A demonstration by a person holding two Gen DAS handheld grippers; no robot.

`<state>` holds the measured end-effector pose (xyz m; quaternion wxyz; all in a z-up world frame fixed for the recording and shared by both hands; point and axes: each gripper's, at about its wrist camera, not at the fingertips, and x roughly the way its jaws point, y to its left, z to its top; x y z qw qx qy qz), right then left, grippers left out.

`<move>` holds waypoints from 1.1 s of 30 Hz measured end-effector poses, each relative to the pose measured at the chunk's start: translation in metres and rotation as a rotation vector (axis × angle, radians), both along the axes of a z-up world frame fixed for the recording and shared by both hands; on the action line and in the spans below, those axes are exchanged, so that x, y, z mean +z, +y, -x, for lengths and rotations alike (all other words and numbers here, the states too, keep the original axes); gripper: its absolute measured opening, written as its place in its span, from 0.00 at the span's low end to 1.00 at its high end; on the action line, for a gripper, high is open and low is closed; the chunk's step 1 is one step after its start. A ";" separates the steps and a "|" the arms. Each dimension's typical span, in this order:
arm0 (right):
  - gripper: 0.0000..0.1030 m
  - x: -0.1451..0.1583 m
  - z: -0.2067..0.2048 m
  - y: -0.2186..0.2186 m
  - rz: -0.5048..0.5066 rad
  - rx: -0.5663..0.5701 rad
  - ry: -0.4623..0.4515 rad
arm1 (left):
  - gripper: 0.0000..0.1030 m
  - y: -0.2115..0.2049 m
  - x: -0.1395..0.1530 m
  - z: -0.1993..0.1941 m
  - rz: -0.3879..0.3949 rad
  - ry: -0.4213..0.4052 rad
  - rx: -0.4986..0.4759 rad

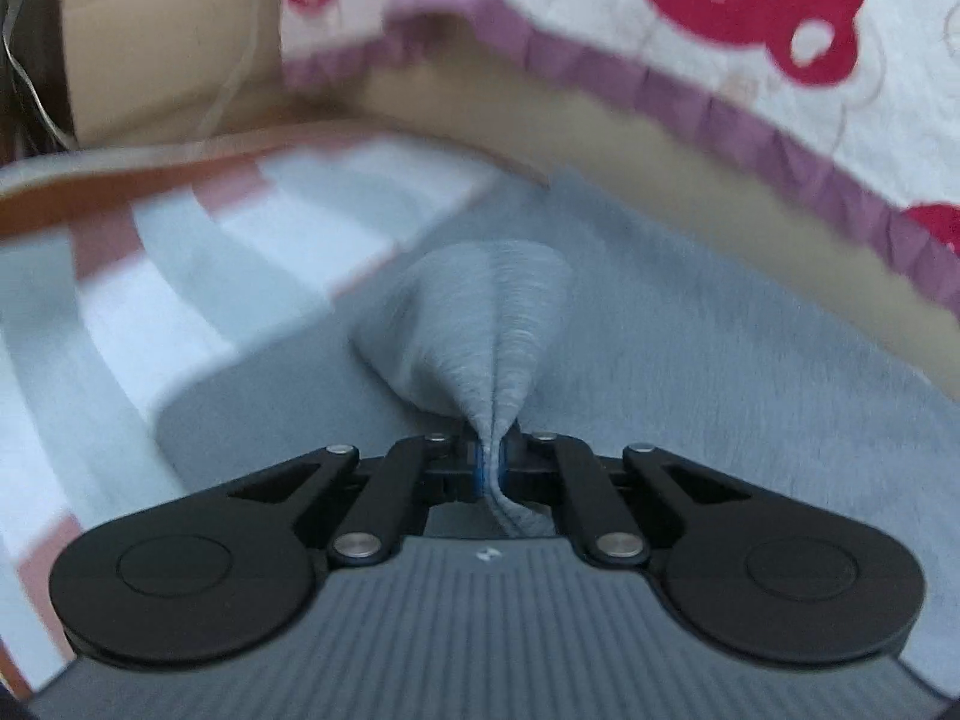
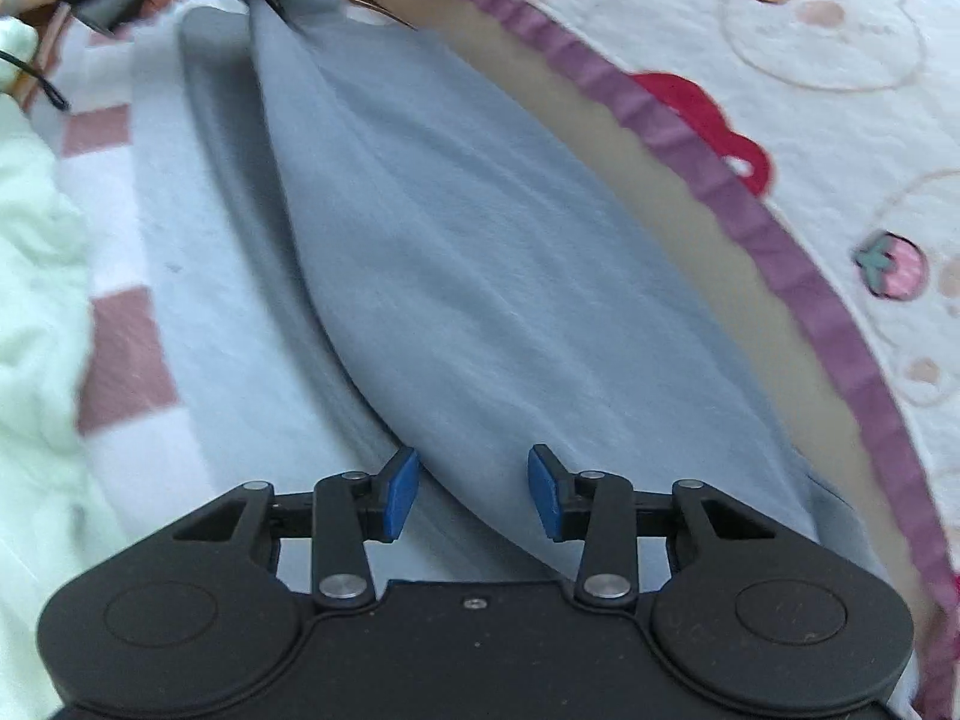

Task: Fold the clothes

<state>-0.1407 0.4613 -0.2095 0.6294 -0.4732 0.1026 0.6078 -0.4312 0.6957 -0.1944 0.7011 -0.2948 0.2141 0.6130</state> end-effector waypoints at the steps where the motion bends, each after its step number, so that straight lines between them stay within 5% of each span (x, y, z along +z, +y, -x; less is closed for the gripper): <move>1: 0.35 -0.004 -0.003 -0.002 0.007 -0.035 -0.059 | 0.04 0.000 0.003 0.002 0.004 0.004 0.013; 2: 0.35 -0.009 -0.007 -0.004 0.014 -0.070 -0.117 | 0.04 0.004 -0.002 0.005 0.056 -0.007 0.038; 4: 0.40 -0.034 -0.010 -0.005 0.062 -0.129 -0.395 | 0.04 0.008 -0.018 0.013 0.127 -0.042 0.083; 9: 0.57 -0.044 -0.028 -0.033 0.050 -0.240 -0.421 | 0.05 0.009 -0.021 0.011 0.105 -0.029 0.052; 14: 0.62 -0.038 -0.036 -0.036 -0.037 -0.298 -0.336 | 0.05 0.019 -0.020 0.009 0.079 -0.056 0.016; 16: 0.46 -0.025 -0.040 -0.033 -0.077 -0.304 -0.268 | 0.03 0.019 -0.011 0.012 0.011 -0.041 -0.006; 17: 0.23 -0.018 -0.041 -0.035 -0.098 -0.304 -0.255 | 0.03 0.018 -0.004 0.014 -0.029 -0.040 -0.014; 18: 0.12 -0.011 -0.041 -0.036 -0.120 -0.305 -0.242 | 0.04 0.014 0.011 0.019 -0.085 -0.058 -0.012; 22: 0.12 -0.001 -0.042 -0.039 -0.138 -0.289 -0.213 | 0.04 0.004 0.041 0.030 -0.204 -0.056 -0.017; 25: 0.27 -0.025 -0.045 -0.033 -0.051 -0.301 -0.153 | 0.04 0.009 0.016 0.033 -0.161 0.022 0.006; 27: 0.44 -0.033 -0.050 -0.035 -0.078 -0.327 -0.139 | 0.04 0.016 -0.005 0.047 -0.079 -0.020 0.048; 28: 0.45 -0.037 -0.052 -0.036 -0.093 -0.340 -0.132 | 0.04 0.017 -0.008 0.053 -0.063 -0.051 0.062; 29: 0.41 -0.032 -0.052 -0.038 -0.091 -0.327 -0.113 | 0.04 0.017 -0.006 0.057 -0.074 -0.076 0.065; 30: 0.16 -0.027 -0.052 -0.040 -0.088 -0.313 -0.094 | 0.04 0.015 -0.002 0.060 -0.094 -0.094 0.062; 33: 0.07 -0.021 -0.050 -0.044 -0.065 -0.295 -0.064 | 0.04 0.008 0.019 0.058 -0.193 -0.080 0.019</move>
